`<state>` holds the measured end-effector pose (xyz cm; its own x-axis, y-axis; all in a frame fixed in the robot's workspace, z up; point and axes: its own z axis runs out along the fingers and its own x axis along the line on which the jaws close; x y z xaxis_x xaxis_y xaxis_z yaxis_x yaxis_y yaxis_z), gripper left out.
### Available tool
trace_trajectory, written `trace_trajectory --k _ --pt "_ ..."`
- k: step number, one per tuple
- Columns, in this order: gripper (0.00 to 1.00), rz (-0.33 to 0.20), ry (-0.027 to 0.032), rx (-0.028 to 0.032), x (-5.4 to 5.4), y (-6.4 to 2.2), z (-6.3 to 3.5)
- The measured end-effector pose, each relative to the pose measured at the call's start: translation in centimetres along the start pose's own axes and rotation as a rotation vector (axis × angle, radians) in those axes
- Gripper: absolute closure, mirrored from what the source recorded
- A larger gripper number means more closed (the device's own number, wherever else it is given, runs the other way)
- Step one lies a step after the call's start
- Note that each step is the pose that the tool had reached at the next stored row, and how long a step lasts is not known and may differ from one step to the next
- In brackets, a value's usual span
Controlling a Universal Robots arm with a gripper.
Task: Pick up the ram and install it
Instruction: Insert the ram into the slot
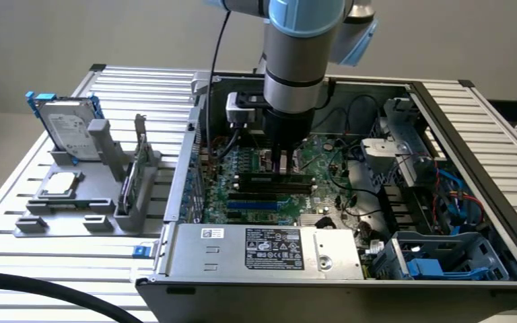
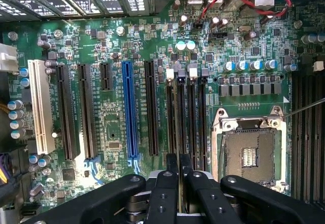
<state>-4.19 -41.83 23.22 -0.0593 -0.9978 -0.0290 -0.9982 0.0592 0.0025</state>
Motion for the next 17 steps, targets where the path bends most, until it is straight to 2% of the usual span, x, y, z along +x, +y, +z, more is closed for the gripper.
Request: trace_trajectory --k 17 --pt "0.86 -0.007 0.0002 -0.001 0.17 -0.17 0.31"
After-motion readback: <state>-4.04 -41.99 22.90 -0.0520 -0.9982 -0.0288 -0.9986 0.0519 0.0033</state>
